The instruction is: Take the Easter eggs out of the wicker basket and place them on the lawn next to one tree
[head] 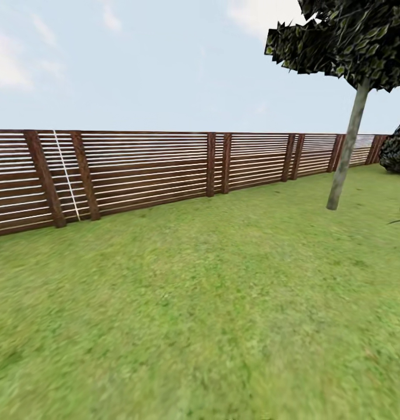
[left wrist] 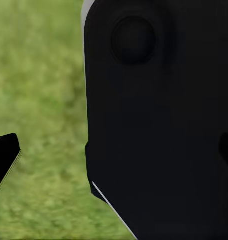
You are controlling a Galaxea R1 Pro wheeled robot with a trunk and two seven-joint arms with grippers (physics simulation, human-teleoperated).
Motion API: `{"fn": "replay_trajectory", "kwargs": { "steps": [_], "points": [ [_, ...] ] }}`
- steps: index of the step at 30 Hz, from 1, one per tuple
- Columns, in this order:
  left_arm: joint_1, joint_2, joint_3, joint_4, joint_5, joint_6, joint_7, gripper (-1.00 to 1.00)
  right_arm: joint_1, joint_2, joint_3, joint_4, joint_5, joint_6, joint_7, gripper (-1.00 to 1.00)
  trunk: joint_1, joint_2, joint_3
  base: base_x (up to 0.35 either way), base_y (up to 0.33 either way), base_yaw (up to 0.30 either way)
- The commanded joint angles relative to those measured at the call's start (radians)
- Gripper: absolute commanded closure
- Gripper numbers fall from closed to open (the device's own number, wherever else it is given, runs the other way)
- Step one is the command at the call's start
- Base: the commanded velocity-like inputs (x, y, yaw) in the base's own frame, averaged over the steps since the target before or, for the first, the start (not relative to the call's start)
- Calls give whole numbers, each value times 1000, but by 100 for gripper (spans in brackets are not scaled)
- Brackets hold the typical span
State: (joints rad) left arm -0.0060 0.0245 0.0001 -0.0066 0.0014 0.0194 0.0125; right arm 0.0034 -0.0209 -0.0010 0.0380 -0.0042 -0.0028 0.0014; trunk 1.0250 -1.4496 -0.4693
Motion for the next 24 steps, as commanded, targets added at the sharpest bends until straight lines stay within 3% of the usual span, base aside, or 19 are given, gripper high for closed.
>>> {"fn": "replay_trajectory", "kwargs": {
  "steps": [1,24],
  "points": [
    [0,0,0,-1,0,2,1,-100,0,0,0,0,0,0,0,-100,0,0,-1,0,0,-283],
    [0,0,0,-1,0,2,1,-100,0,0,2,0,1,0,1,-100,0,0,-7,0,0,-278]
  ]
}}
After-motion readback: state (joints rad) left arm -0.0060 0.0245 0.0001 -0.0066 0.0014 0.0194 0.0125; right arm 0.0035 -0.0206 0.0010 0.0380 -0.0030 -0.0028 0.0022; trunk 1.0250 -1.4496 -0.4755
